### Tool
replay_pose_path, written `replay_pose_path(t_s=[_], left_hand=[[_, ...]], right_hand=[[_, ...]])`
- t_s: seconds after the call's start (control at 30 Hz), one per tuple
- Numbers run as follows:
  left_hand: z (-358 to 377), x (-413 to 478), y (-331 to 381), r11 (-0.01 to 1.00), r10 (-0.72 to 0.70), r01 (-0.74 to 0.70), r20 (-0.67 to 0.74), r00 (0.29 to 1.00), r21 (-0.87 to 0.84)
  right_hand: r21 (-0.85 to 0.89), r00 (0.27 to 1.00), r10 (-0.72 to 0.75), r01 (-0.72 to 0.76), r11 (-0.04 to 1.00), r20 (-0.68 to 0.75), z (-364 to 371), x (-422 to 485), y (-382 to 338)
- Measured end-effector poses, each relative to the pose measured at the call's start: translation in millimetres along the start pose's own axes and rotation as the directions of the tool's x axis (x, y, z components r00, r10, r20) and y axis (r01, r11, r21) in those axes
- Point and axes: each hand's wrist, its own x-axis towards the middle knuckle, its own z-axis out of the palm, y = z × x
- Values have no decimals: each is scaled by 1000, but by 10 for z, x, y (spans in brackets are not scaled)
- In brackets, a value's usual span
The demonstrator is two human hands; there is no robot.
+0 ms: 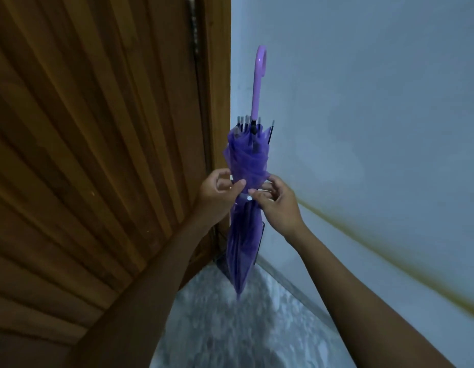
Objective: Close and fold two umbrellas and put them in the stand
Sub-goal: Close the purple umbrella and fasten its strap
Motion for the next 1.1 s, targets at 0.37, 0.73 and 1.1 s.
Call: replay_pose_path(t_s=[0.37, 0.73, 1.1], left_hand=[[336, 1672, -452, 995, 99, -99, -36, 994, -17], [707, 2626, -2540, 991, -120, 123, -62, 991, 55], [815, 2834, -4271, 928, -348, 350, -42, 937, 129]], right_hand=[[-38, 993, -113, 113, 993, -14, 67, 1736, 756], [-214, 995, -26, 46, 976, 92, 169, 2434, 3088], [-372, 959, 225, -147, 917, 174, 483, 2406, 4834]])
